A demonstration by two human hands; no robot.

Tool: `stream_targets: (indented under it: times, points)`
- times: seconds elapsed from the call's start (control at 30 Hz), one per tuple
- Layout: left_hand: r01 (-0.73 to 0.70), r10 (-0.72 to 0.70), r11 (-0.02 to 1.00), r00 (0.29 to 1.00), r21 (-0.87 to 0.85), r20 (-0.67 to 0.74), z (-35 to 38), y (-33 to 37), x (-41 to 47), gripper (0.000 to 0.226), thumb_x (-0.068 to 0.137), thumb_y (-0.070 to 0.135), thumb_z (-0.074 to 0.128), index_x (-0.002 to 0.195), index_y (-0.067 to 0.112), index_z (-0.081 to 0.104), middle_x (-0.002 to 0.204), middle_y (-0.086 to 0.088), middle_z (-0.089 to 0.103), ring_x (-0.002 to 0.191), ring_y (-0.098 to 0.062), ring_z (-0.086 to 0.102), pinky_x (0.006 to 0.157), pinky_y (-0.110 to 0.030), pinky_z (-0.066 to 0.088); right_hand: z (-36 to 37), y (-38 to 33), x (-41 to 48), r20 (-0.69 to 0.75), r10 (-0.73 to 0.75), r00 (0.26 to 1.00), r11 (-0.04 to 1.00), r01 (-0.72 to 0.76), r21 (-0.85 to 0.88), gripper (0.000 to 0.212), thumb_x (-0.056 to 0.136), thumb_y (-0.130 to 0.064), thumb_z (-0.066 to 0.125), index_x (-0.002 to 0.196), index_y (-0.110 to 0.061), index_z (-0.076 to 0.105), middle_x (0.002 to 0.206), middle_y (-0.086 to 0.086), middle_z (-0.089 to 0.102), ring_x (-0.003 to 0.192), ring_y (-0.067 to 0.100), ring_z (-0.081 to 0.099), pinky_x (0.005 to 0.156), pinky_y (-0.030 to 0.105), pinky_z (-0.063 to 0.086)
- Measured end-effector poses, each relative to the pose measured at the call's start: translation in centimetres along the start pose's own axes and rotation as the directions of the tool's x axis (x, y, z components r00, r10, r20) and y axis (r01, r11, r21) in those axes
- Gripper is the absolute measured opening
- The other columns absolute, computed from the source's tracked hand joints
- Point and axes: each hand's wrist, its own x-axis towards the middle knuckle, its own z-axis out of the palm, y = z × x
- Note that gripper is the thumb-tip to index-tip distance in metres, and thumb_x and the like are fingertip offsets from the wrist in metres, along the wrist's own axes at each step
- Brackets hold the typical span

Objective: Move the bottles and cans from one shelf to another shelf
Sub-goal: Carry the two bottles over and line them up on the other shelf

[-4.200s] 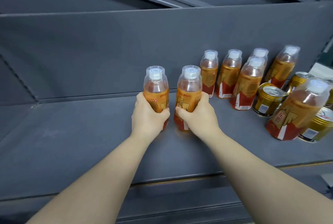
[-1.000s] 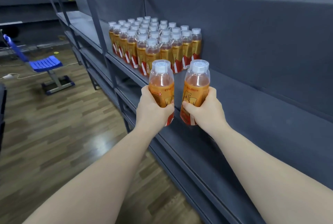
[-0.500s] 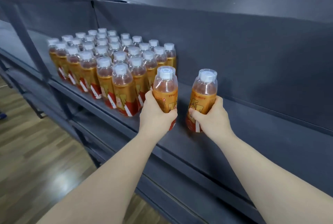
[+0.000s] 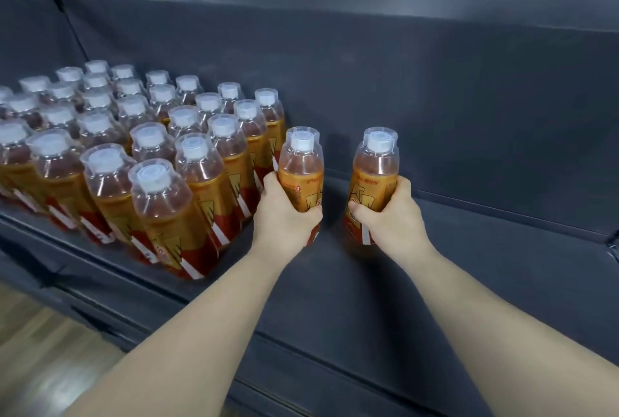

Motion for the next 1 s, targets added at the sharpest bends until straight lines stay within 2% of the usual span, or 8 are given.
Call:
stream_targets:
  times: [0.17,0.3,0.37,0.43,0.6,0.7,0.9,1.0]
  points:
    - [0.002,-0.002,1.000,1.000,0.020,0.016,1.7,0.6,2.7,0.075,0.076,0.032,0.083,0.132,0.025,0.034,0.118,0.004,0.054,0.111,-0.018,0.058,0.094,-0.040,0.054,-0.1,0.4,2.9,-0.014,-0.006,1.000,1.000,0.006,0.015,0.072,0.081,-0.045,0.078,0.135,-0.025,0.035,0.116,-0.009,0.058,0.104,0.016,0.059,0.091,0.039,0.055]
    - [0.012,-0.012,1.000,0.999,-0.009,0.033,2.9,0.8,4.4,0.067,0.077,0.029,0.083,0.121,0.033,0.032,0.115,0.007,0.055,0.108,-0.016,0.058,0.095,-0.041,0.055,0.0,0.7,4.4,-0.017,-0.011,1.000,1.000,0.011,0.012,0.073,0.082,-0.044,0.078,0.137,-0.024,0.034,0.115,-0.010,0.055,0.102,0.013,0.057,0.087,0.032,0.052]
    - [0.013,-0.012,1.000,0.998,-0.015,0.059,3.5,0.7,5.2,0.066,0.078,0.028,0.083,0.119,0.034,0.031,0.115,0.007,0.054,0.108,-0.016,0.057,0.092,-0.037,0.054,0.1,0.8,5.0,-0.016,0.001,1.000,1.000,0.000,0.019,0.073,0.082,-0.043,0.078,0.137,-0.024,0.034,0.116,-0.010,0.056,0.103,0.013,0.057,0.088,0.032,0.052]
    - [0.001,0.000,1.000,0.996,-0.008,0.087,4.0,0.4,6.2,0.067,0.078,0.029,0.083,0.123,0.031,0.034,0.115,0.006,0.054,0.106,-0.015,0.057,0.087,-0.032,0.051,0.3,0.9,5.5,-0.015,0.016,1.000,0.999,-0.016,0.030,0.073,0.082,-0.041,0.078,0.137,-0.024,0.034,0.115,-0.011,0.054,0.102,0.012,0.056,0.086,0.030,0.050]
    - [-0.024,0.029,0.999,0.990,-0.032,0.138,4.7,-0.2,8.5,0.072,0.078,0.030,0.082,0.131,0.025,0.034,0.118,0.003,0.053,0.108,-0.015,0.056,0.085,-0.031,0.049,1.3,0.4,6.8,-0.037,0.045,0.998,0.997,-0.043,0.058,0.075,0.083,-0.038,0.079,0.140,-0.024,0.032,0.117,-0.011,0.052,0.105,0.011,0.054,0.086,0.027,0.048]
    - [-0.036,0.048,0.997,0.982,-0.069,0.182,4.8,-0.5,9.6,0.071,0.079,0.028,0.082,0.132,0.023,0.035,0.119,0.003,0.053,0.108,-0.015,0.056,0.084,-0.029,0.046,2.2,0.1,7.1,-0.050,0.057,0.997,0.997,-0.054,0.060,0.077,0.083,-0.038,0.079,0.141,-0.025,0.031,0.120,-0.012,0.052,0.108,0.010,0.054,0.090,0.029,0.049]
    - [-0.023,0.058,0.989,0.969,-0.146,0.240,4.8,-1.3,10.3,0.080,0.081,0.024,0.080,0.144,0.023,0.029,0.124,0.005,0.052,0.113,-0.013,0.053,0.089,-0.029,0.046,3.4,0.6,7.1,-0.052,0.067,0.996,0.995,-0.063,0.083,0.076,0.081,-0.034,0.081,0.140,-0.027,0.032,0.126,-0.008,0.055,0.114,0.012,0.057,0.098,0.036,0.052]
    - [-0.019,0.053,0.988,0.973,-0.153,0.225,4.6,-1.6,9.8,0.083,0.083,0.024,0.078,0.146,0.022,0.025,0.116,0.010,0.049,0.105,-0.009,0.051,0.084,-0.024,0.041,3.7,0.7,7.2,-0.064,0.078,0.995,0.994,-0.072,0.082,0.080,0.077,-0.036,0.083,0.139,-0.028,0.034,0.128,-0.006,0.052,0.116,0.012,0.055,0.099,0.041,0.053]
